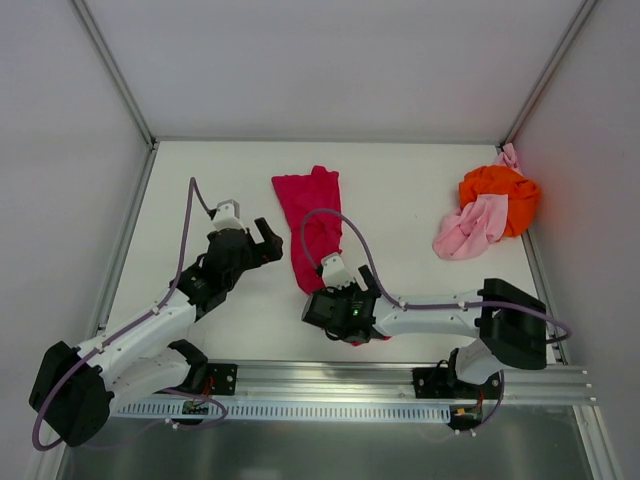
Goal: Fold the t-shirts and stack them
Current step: Rotate the tshirt 90 degrees
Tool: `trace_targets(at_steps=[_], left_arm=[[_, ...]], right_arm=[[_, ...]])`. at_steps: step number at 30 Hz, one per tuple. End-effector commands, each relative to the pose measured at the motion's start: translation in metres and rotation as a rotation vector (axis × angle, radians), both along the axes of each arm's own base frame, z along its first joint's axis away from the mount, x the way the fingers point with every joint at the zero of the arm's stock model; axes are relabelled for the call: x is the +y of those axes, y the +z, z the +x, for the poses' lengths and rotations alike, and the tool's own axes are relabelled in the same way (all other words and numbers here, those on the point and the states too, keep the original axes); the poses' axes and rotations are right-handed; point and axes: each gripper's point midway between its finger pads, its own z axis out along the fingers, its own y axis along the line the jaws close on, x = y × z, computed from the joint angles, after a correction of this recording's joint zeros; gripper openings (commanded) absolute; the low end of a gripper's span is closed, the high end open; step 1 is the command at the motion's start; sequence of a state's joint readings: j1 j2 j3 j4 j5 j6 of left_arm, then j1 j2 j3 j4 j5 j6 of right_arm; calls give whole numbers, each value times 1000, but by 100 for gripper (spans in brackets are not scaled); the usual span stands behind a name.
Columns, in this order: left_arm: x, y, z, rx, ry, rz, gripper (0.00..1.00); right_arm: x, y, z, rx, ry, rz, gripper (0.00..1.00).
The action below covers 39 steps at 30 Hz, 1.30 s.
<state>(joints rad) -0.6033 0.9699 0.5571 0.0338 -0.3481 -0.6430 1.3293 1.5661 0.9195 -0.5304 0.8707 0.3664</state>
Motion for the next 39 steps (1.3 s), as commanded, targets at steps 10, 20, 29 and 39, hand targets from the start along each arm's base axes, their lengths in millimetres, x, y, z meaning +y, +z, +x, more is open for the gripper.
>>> trace_targets(at_steps=[10, 20, 29, 39], left_arm=[[-6, 13, 1, -46, -23, -22, 99], [-6, 8, 2, -35, -20, -14, 99], [-8, 9, 2, -39, -28, -22, 99], [-26, 8, 14, -7, -71, -26, 99]], right_arm=[[12, 19, 3, -35, -4, 87, 100], [-42, 57, 14, -253, -241, 61, 100], [-57, 73, 11, -337, -256, 92, 100], [-75, 89, 4, -385, -267, 262, 100]])
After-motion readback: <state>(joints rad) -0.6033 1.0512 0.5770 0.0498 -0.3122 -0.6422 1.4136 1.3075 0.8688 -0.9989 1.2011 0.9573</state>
